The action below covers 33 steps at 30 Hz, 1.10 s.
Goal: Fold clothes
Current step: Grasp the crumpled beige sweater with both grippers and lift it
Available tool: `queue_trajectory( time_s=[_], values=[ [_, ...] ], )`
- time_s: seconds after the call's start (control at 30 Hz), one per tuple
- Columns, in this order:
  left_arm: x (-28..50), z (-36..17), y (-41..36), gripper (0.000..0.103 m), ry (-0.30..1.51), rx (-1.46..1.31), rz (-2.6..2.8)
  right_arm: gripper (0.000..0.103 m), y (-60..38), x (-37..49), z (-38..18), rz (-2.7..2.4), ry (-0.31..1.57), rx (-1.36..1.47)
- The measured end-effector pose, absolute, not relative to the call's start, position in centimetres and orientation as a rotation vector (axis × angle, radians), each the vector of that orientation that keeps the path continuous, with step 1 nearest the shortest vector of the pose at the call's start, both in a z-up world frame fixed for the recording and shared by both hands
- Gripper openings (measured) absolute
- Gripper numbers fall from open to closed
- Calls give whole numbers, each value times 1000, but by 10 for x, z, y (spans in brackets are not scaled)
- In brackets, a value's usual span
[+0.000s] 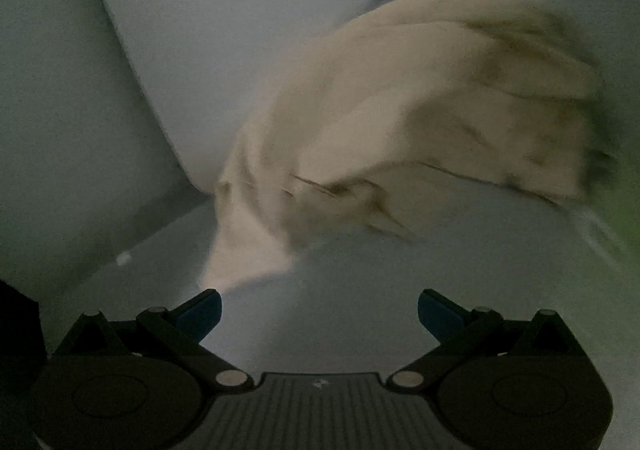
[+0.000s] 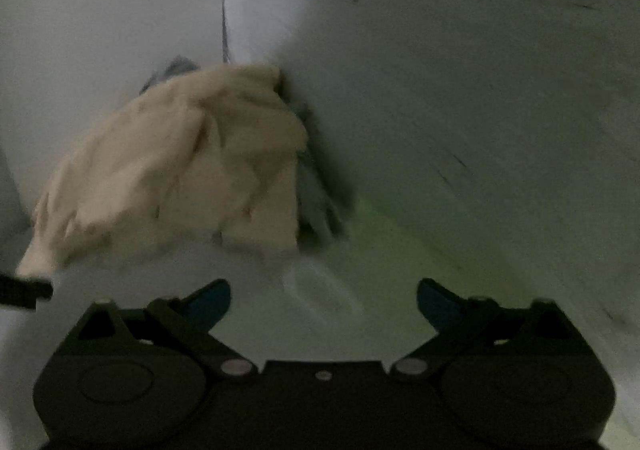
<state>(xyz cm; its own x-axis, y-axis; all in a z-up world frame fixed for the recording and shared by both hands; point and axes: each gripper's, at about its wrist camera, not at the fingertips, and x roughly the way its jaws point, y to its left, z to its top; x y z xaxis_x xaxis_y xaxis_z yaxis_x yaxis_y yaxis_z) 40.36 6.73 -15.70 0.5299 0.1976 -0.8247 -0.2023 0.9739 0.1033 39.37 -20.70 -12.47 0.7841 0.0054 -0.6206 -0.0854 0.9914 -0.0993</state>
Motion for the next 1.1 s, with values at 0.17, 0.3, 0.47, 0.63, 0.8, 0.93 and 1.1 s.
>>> queue_trajectory(
  time_s=[0.17, 0.3, 0.47, 0.63, 0.8, 0.93, 1.1],
  values=[
    [443, -174, 99, 93, 969, -57, 326, 77, -178, 481, -135, 109, 580, -141],
    [455, -184, 109, 58, 966, -101, 305, 65, -165, 531, -142, 131, 562, -51],
    [455, -183, 108, 13, 951, -133, 298, 4, -165, 546, -146, 117, 559, 10],
    [434, -160, 96, 11, 908, -105, 279, 3, -176, 496, -124, 109, 489, -26],
    [388, -121, 70, 11, 889, -115, 199, 3, -203, 411, -95, 25, 442, -50],
    [343, -98, 32, 10, 871, -74, 87, 3, -250, 323, -78, -111, 444, -24],
    [254, -64, -23, 10, 864, -35, -109, 3, -328, 193, -70, -354, 468, 35]
  ],
)
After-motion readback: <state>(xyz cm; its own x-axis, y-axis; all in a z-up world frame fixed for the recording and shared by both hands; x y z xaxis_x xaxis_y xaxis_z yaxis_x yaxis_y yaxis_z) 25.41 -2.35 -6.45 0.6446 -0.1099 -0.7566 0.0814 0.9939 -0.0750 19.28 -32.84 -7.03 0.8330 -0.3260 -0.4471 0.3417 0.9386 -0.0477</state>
